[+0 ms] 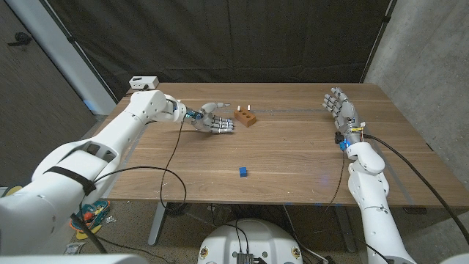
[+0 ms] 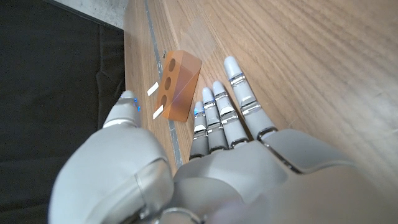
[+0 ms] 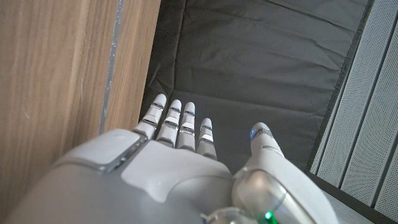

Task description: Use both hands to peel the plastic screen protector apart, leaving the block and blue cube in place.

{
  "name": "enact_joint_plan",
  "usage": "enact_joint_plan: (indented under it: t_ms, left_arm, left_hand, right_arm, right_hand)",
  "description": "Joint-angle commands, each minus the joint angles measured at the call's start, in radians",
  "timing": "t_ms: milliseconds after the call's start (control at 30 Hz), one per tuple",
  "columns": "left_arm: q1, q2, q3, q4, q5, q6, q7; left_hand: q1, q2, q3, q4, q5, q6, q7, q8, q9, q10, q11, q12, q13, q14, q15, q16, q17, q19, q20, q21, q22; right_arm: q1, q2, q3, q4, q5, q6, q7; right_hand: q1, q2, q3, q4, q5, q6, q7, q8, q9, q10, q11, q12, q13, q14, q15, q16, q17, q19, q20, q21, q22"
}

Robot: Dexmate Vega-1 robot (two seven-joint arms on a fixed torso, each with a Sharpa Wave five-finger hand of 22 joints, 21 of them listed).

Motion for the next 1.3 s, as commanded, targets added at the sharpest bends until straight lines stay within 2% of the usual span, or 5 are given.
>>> enact_joint_plan:
  t_ms: [33, 600, 933, 1200, 1300]
  left_arm:
    - [-0.144, -0.067, 0.116, 0.203, 0.161, -0.036, -0.191]
    - [-0.232, -0.181, 0.140, 0.407, 0.292, -0.137, -0.296]
    - [-0.265, -0.235, 0.146, 0.485, 0.361, -0.167, -0.301]
    - [-0.230, -0.243, 0.096, 0.418, 0.362, -0.114, -0.191]
    - [-0.186, -0.231, 0.053, 0.333, 0.340, -0.077, -0.102]
  left_hand:
    - [0.023, 0.006, 0.014, -0.003, -0.002, 0.029, -0.005, 0.010, 0.000, 0.026, -0.006, 0.008, 0.002, 0.026, -0.003, -0.002, 0.003, 0.015, -0.005, 0.002, 0.001]
    - [0.070, 0.017, 0.032, -0.002, -0.005, 0.138, -0.033, 0.033, -0.002, 0.109, -0.033, 0.006, 0.000, 0.103, -0.034, 0.011, 0.003, 0.031, -0.016, -0.005, 0.002]
    - [0.140, 0.054, 0.079, 0.003, -0.015, 0.351, -0.081, 0.079, -0.006, 0.329, -0.110, 0.020, 0.001, 0.297, -0.112, 0.056, 0.000, 0.061, -0.033, -0.006, 0.005]
    - [0.230, 0.144, 0.170, -0.007, 0.000, 0.543, -0.110, 0.104, -0.010, 0.499, -0.169, 0.052, 0.022, 0.448, -0.154, 0.094, 0.022, 0.066, -0.027, 0.005, 0.010]
    - [0.266, 0.180, 0.205, -0.007, -0.001, 0.615, -0.120, 0.114, -0.007, 0.549, -0.142, 0.077, 0.043, 0.509, -0.163, 0.115, 0.042, 0.071, -0.029, 0.020, 0.014]
  right_arm:
    - [-0.009, 0.005, 0.014, -0.005, 0.004, 0.008, 0.007]
    - [0.007, -0.004, 0.024, 0.027, 0.004, 0.016, 0.012]
    - [0.006, -0.011, 0.029, 0.024, -0.001, 0.010, 0.006]
    - [0.008, -0.017, 0.032, 0.026, -0.004, 0.005, 0.004]
    - [0.010, -0.019, 0.033, 0.028, -0.004, 0.004, 0.004]
  right_hand:
    - [-0.007, 0.002, 0.003, 0.005, 0.000, 0.012, 0.003, 0.001, 0.003, 0.009, 0.000, 0.006, 0.000, 0.008, 0.001, 0.005, 0.004, 0.006, 0.002, 0.000, 0.006]
    - [-0.014, 0.001, 0.003, 0.008, 0.000, 0.010, 0.003, -0.001, 0.003, 0.013, -0.001, 0.006, 0.001, 0.009, 0.004, 0.004, 0.004, 0.007, 0.004, -0.003, 0.006]
    - [-0.016, 0.001, 0.003, 0.009, 0.000, 0.010, 0.003, -0.001, 0.003, 0.012, 0.000, 0.005, 0.001, 0.010, 0.005, 0.003, 0.004, 0.007, 0.004, -0.004, 0.006]
    - [-0.018, 0.001, 0.003, 0.009, 0.000, 0.009, 0.002, -0.002, 0.003, 0.012, 0.000, 0.004, 0.001, 0.010, 0.006, 0.002, 0.004, 0.008, 0.004, -0.005, 0.006]
    - [-0.019, 0.000, 0.003, 0.009, 0.000, 0.009, 0.002, -0.002, 0.003, 0.013, 0.002, 0.004, 0.001, 0.009, 0.006, 0.002, 0.004, 0.007, 0.005, -0.006, 0.006]
